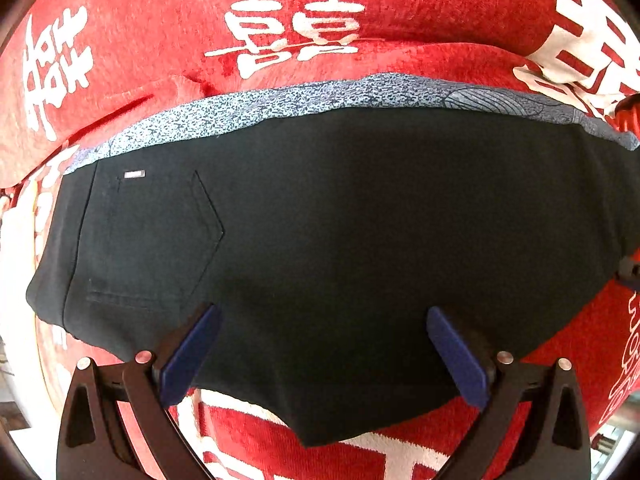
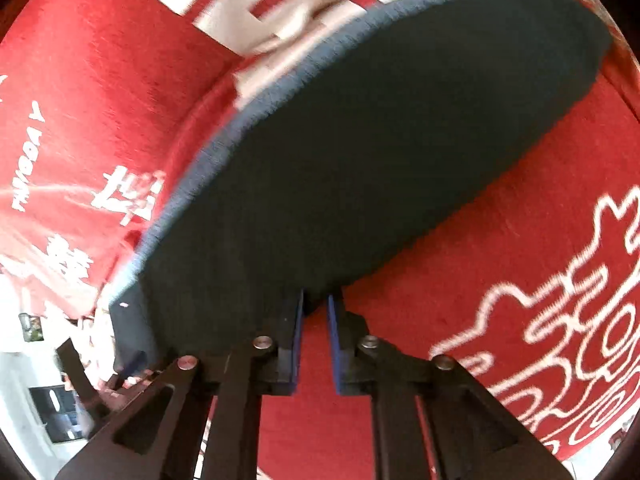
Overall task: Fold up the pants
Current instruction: 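Lift and fold the trousers over with the right gripper, then release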
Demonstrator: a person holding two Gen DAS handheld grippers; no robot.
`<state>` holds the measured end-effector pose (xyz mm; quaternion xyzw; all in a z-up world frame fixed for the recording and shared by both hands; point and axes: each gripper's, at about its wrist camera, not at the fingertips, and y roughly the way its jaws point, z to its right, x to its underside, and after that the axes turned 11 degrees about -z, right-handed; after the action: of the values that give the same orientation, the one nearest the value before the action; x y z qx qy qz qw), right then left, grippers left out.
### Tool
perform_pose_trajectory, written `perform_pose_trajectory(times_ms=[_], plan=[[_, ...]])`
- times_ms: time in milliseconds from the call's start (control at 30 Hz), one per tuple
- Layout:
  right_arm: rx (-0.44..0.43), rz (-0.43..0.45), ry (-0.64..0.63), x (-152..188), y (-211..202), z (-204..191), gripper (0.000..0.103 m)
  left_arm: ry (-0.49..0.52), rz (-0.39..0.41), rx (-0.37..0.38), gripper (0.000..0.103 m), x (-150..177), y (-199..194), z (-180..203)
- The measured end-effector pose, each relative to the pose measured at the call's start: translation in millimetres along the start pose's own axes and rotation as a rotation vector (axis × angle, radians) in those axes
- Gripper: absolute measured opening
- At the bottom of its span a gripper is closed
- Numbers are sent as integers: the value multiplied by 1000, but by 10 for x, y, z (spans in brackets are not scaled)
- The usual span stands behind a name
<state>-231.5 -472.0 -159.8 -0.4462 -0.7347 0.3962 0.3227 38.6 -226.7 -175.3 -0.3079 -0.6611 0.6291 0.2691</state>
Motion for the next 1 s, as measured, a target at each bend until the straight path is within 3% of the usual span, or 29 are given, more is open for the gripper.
perform_pose_trajectory(times_ms=[300,500,667,733,767,800,1000], plan=[[22,-44,-66,225,-91,-29,13,-6,-35,18,103,-37,40,-29],[2,-87,-40,379,-34,4,13,15,-42,-8,103,-58,37,15],[-8,-106,-44,423,-30,-14,15,9,-92,26,103,-142,89,-34],[-11,-109,-46,420,-52,-8,28,7,-114,35,103,-172,100,-43],[-12,-108,-44,416,-73,11,42,6,-118,30,103,-180,101,-36],[-15,-105,-39,404,-96,29,50,8,-117,18,103,-184,96,-19],[-46,-92,-22,289,-207,141,50,10,-101,-111,103,-184,0,167]])
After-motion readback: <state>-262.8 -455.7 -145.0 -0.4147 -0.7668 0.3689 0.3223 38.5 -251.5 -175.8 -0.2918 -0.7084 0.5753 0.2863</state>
